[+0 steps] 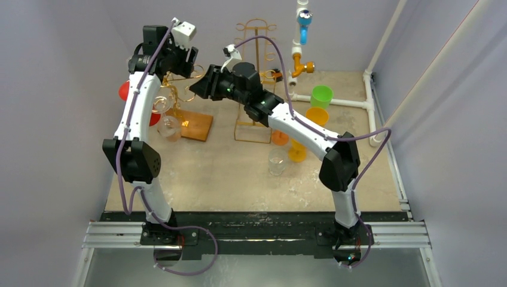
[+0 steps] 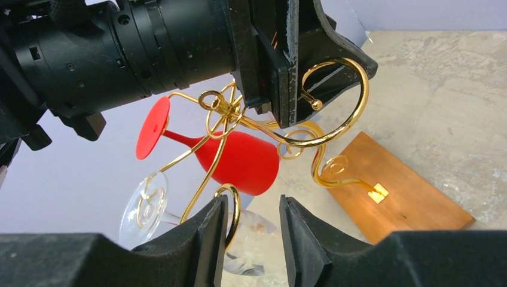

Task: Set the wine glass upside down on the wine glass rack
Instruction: Adjust the wine rack at the center of the board.

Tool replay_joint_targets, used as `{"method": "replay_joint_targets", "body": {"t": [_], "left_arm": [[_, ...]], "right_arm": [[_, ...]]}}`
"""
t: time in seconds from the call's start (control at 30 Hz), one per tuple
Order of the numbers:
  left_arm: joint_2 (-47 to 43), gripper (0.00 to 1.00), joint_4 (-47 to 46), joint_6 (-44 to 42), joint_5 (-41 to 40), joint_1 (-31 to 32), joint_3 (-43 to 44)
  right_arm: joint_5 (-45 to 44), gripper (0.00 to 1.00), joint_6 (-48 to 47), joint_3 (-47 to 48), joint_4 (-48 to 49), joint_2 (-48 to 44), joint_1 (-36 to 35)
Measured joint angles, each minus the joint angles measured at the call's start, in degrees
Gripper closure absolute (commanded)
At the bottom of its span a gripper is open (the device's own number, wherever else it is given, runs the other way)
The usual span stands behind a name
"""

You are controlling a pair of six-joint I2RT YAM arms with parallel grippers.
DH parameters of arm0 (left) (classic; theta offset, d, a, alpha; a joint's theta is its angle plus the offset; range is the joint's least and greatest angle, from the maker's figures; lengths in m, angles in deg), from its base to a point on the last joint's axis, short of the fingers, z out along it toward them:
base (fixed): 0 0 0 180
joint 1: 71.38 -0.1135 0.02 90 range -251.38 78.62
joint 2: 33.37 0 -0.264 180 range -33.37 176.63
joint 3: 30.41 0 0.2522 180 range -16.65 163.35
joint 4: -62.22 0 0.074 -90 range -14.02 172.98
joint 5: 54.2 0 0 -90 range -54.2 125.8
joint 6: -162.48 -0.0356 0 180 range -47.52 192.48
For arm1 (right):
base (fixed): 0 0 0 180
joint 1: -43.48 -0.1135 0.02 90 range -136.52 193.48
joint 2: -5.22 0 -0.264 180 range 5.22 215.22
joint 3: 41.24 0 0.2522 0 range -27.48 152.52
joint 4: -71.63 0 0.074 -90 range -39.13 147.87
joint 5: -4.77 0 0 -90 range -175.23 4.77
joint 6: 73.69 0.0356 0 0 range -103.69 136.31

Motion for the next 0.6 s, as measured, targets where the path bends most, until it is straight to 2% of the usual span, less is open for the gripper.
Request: {"method": "replay_joint_targets", "body": {"t": [0.2,0.53,0.6], "left_arm": [[0.0,0.37,-0.15,-0.02,-0.17,0.15,0.0],[0.0,0.4,-0.22,-0.11,-0.26,0.15,0.0],[0.0,0.41,-0.22,-0.24,-0.39,0.15,0.0]], "right_arm": [[1.46,0.65,0.63,-2.27,1.97,-1.36,-0.04],[3.89,0.63,2.45,-3.87,4.52,-1.6,-0.02],[4.74,0.66,2.89,-3.87,4.92,-1.6,0.02]]}}
